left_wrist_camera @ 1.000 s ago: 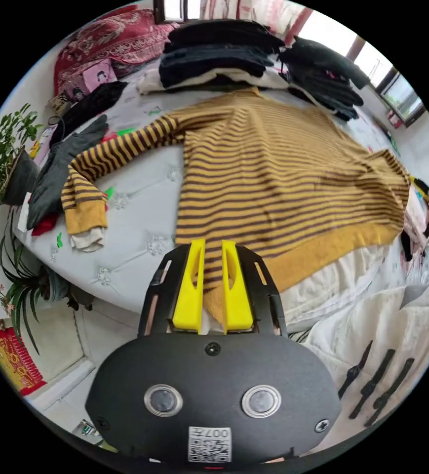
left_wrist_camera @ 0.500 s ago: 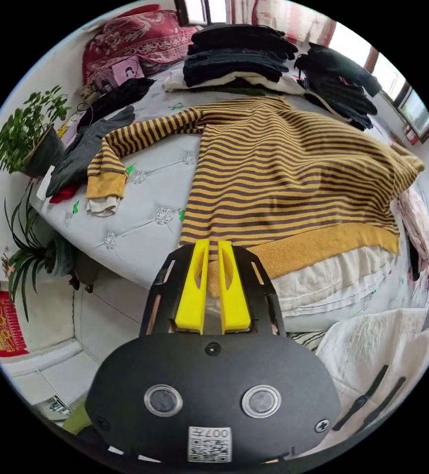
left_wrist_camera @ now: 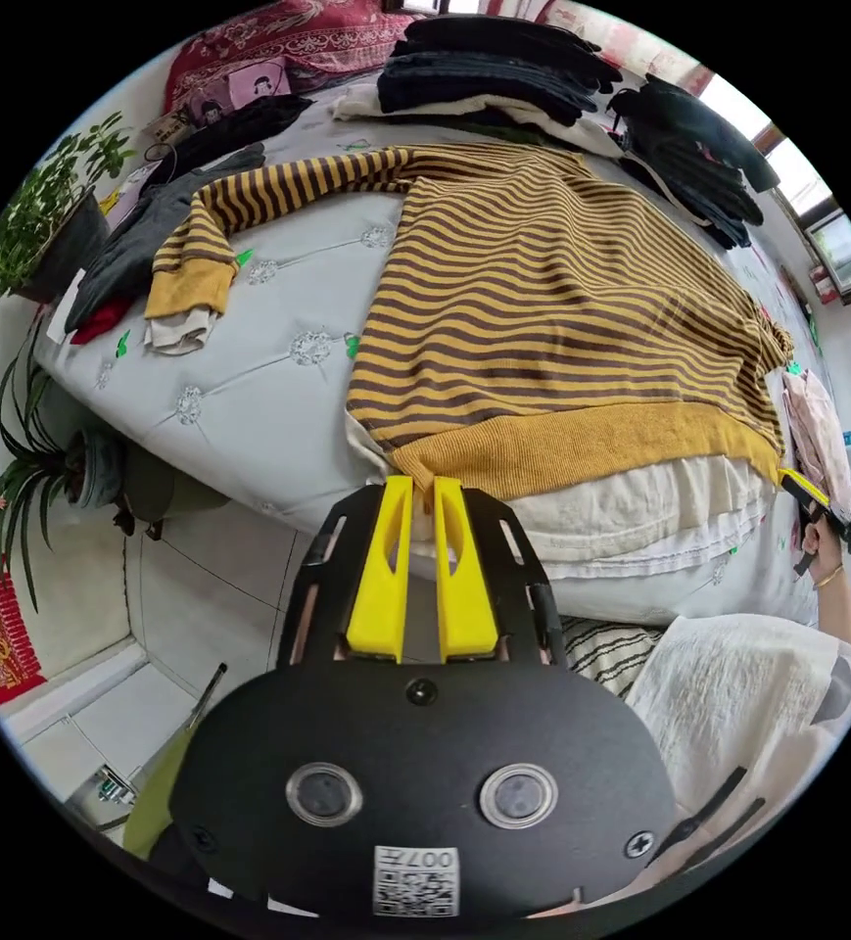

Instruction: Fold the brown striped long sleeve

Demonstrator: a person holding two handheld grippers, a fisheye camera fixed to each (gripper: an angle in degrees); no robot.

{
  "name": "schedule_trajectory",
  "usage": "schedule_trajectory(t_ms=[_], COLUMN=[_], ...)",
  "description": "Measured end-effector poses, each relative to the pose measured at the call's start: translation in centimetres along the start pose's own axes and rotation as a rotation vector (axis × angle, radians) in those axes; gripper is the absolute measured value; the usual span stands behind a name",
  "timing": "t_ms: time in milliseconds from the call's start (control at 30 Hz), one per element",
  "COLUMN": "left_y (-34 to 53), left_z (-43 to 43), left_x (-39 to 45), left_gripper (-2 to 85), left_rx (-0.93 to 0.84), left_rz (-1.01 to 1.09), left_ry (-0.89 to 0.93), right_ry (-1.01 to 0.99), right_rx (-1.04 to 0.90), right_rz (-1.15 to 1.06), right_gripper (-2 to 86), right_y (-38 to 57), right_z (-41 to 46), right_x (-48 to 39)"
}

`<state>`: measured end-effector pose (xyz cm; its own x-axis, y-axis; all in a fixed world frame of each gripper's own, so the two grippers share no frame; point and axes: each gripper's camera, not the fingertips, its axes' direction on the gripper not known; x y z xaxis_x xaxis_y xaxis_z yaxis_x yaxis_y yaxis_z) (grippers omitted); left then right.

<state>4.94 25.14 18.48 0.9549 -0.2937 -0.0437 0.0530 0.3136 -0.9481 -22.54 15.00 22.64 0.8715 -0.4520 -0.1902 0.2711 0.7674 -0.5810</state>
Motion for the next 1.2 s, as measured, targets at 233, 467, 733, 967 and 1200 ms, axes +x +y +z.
schedule_trajectory(t_ms=[233, 467, 733, 967, 1200], left_y=[2.7, 6.9, 2.6, -7.2, -13.8], left_z=[-5.5, -6.3, -9.7, -6.7, -3.2], left_x=[-1.0, -7.2, -7.1, -7.3, -8.2], left_gripper=[1.8, -0.1, -0.2, 3.2, 2.8], left_rx=[0.032, 0.057, 0.124, 0.070, -0.002], left_rz=[0.147, -0.121, -0.153, -0.087, -0.043], left_ry=[-0.104, 0.038, 0.053, 0.073, 0.061], right_ry=[-0.056, -0.058, -0.031, 0.023, 0.009], right_rx=[-0.220, -0.096, 0.211, 0.186, -0.042], right_rz=[-0.258, -0.140, -0.098, -0.130, -0.087], right_gripper=[0.7, 3.1, 4.3, 3.3, 1.3], right_y=[8.2, 11.7, -2.6, -18.9, -30.6], right_z=[-1.1, -4.0, -8.9, -5.1, 5.2], right_x=[-2.7, 0.7, 3.0, 1.7, 2.1])
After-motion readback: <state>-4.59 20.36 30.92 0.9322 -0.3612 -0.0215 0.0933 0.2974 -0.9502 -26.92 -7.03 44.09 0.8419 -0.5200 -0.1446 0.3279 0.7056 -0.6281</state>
